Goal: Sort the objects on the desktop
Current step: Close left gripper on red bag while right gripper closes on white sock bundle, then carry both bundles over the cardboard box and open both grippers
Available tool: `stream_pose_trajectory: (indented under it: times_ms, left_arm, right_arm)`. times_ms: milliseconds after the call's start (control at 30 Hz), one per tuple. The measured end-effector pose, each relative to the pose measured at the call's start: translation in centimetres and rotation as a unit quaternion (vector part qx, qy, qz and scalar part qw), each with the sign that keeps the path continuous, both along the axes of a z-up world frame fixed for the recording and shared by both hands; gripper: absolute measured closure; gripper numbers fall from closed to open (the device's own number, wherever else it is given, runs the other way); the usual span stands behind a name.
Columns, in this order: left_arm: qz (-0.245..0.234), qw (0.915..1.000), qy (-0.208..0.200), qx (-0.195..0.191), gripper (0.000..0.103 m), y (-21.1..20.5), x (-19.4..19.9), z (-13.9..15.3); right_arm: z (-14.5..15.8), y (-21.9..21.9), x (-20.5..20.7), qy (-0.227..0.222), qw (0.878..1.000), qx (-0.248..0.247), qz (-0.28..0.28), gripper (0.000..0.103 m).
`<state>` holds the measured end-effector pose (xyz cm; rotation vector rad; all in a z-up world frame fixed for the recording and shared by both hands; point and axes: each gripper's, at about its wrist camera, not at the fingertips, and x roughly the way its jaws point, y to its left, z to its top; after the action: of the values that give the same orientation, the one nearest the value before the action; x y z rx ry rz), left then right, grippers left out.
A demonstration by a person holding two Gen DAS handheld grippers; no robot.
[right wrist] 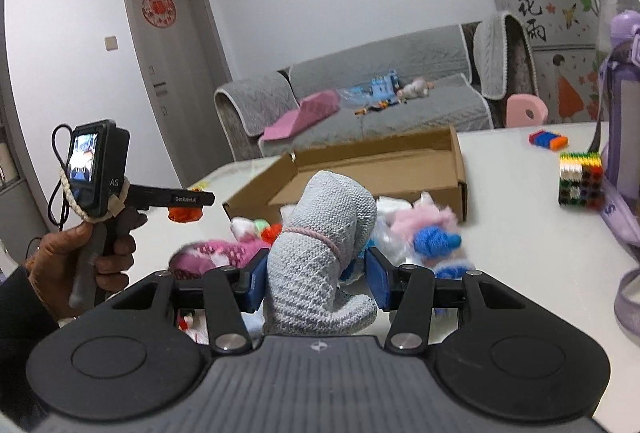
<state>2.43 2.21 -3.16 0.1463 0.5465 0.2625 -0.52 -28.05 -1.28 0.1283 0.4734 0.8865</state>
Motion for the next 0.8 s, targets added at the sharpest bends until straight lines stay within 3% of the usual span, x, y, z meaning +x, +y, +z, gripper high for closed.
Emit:
stream_pose_trajectory:
  times_ms: [200, 433, 633, 800]
  left_arm:
    - [-0.005, 0.9998, -0.005, -0.021, 0.056, -0.3, 1.7, 1.8]
    - [-0.002, 0.9991, -0.008, -0.040, 0.056, -0.6, 6.2, 3.3]
    - [0.007, 0.9977, 0.003, -0.067, 0.056, -0.6, 12.1, 3.6]
    - [0.010, 0.9947, 0.043, -0.092, 0.056, 0.5, 16.2, 1.0]
  right_arm:
    - [3.2, 1.2, 3.4, -0.006, 1.000, 0.027, 0.004, 0.056]
    - [6.3, 6.0, 9.4, -0.018, 0.999, 0.030, 0.021, 0.056]
    - [5.6, 11.9, 14.5, -0.008, 0.999, -0.014, 0.044, 0.056]
    - [3.4, 16.7, 17.3, 0.014, 0.995, -0.070, 0.067, 0.056]
